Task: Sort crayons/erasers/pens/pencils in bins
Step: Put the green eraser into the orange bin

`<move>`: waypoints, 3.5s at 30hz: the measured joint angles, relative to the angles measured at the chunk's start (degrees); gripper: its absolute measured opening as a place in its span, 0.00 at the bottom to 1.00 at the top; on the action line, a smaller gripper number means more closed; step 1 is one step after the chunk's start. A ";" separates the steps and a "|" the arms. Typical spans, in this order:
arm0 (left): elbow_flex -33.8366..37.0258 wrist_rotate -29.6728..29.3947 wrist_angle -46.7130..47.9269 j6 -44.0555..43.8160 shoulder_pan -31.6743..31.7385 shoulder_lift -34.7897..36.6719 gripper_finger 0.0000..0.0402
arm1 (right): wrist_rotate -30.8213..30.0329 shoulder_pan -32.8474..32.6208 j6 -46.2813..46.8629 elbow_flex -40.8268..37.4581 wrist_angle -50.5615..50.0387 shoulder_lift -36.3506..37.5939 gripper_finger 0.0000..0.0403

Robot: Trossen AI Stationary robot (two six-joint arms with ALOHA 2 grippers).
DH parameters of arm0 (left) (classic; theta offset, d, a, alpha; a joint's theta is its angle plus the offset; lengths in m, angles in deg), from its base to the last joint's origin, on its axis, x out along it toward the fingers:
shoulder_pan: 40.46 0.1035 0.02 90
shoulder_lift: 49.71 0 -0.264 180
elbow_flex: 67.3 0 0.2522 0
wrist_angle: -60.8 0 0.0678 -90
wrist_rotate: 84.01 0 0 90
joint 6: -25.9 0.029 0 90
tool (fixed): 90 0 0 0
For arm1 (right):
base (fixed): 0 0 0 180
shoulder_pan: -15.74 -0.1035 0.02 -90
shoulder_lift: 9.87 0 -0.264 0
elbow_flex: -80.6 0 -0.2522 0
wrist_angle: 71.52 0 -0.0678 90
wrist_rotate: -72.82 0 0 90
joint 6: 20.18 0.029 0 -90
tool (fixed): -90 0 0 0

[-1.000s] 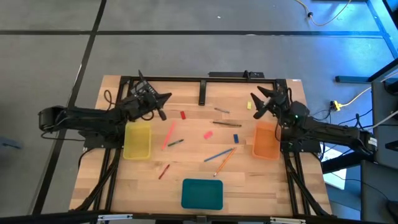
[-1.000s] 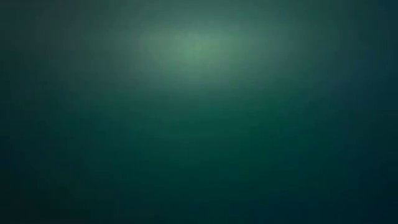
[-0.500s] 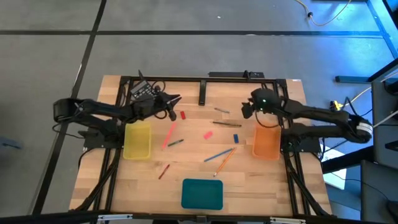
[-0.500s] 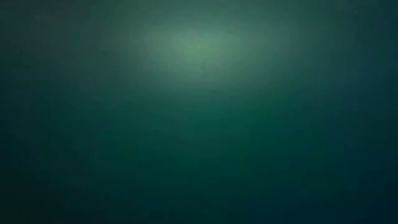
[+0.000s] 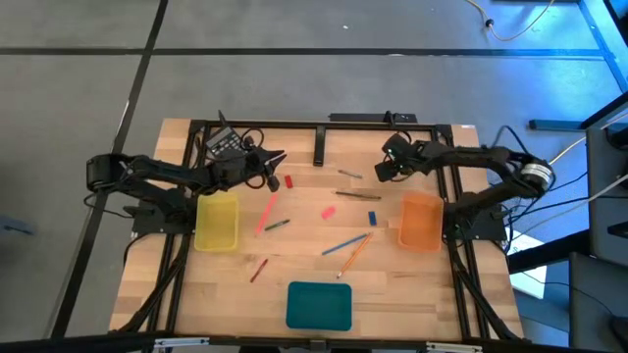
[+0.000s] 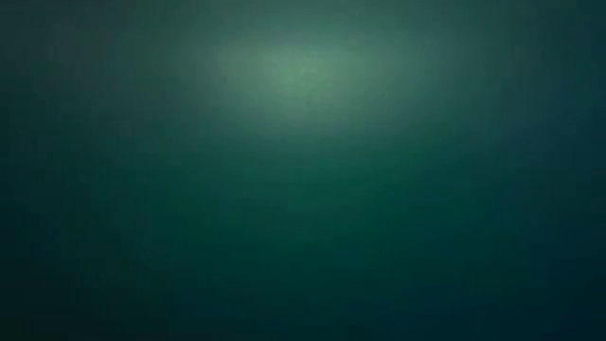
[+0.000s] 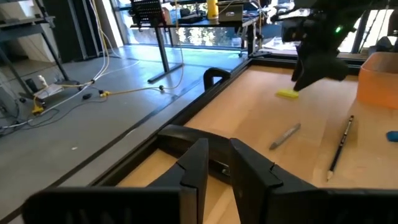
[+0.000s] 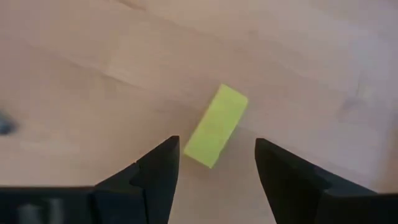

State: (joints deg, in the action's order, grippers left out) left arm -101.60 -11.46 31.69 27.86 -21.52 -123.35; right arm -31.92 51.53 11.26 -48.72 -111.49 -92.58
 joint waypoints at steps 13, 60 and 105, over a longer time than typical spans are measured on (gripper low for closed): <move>0.00 -0.11 0.39 4.68 0.72 0.04 0.13 | 2.41 4.39 -1.97 0.94 4.87 -5.72 0.52; 0.07 0.44 1.92 4.59 0.66 0.06 0.12 | 8.33 -2.07 -12.01 19.81 -19.07 -3.35 0.19; 0.07 0.44 2.14 4.13 -2.64 0.06 0.10 | 19.58 -45.86 40.02 5.73 -48.40 11.89 0.19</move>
State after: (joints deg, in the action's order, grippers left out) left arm -101.53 -11.03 33.83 31.99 -24.16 -123.29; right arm -12.35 5.67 51.28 -43.00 -159.89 -80.69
